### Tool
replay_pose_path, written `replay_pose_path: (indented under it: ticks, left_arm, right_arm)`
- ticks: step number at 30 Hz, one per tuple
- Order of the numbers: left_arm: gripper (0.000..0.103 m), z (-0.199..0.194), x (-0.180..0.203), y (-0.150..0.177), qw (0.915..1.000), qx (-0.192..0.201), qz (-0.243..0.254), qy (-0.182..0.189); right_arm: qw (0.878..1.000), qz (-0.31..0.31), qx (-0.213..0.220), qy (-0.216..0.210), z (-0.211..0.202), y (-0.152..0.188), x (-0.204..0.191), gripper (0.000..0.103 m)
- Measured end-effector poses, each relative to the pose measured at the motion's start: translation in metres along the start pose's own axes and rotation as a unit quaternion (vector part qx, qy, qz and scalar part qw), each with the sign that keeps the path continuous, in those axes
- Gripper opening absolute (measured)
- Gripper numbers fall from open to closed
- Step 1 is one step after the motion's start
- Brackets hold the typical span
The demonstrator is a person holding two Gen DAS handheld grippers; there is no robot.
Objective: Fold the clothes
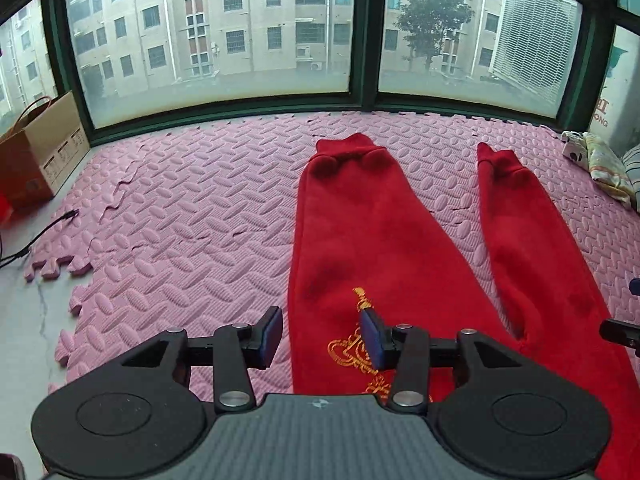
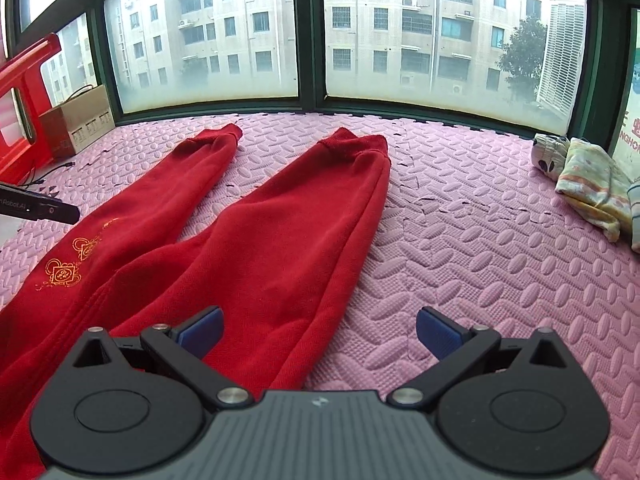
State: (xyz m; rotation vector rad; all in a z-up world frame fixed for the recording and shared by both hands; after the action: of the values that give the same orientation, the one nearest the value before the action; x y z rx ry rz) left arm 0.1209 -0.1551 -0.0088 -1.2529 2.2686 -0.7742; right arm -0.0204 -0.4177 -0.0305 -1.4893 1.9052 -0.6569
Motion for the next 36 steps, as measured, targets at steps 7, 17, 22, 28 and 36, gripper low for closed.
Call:
replay_pose_path:
  ticks: [7, 17, 22, 28, 36]
  left_arm:
    - [0.04, -0.012, -0.009, 0.036, 0.9989, -0.014, -0.044, 0.003]
    - [0.031, -0.019, -0.001, 0.048, 0.999, 0.001, -0.044, 0.012]
    - [0.031, -0.017, 0.0, 0.05, 0.9995, 0.001, -0.031, 0.001]
    - [0.03, -0.014, 0.001, 0.051, 0.9998, -0.002, -0.021, -0.006]
    - [0.03, -0.011, 0.0, 0.052, 0.9997, -0.005, -0.021, -0.007]
  right_arm:
    - [1.0, -0.001, -0.016, -0.008, -0.024, 0.018, -0.014, 0.089]
    - [0.999, 0.021, -0.029, 0.0, -0.029, 0.027, -0.027, 0.07]
    - [0.999, 0.018, -0.034, 0.025, -0.02, 0.029, -0.027, 0.071]
    - [0.997, 0.018, -0.048, 0.056, -0.013, 0.034, -0.016, 0.076]
    - [0.994, 0.019, -0.045, 0.1, -0.022, 0.038, 0.002, 0.083]
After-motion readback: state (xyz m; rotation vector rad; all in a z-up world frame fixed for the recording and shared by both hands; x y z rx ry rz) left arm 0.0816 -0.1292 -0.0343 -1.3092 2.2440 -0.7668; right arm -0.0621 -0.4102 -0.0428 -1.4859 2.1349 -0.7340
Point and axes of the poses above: each gripper's, at about its wrist camera, not at the fingertips, and z roughly the way its jaws point, x to its right, y to its underside, the point moved 8 cm from there along z, roughly the way its jaws point, and after that the axes turned 10 degrees about z, right-handed, at the moved point
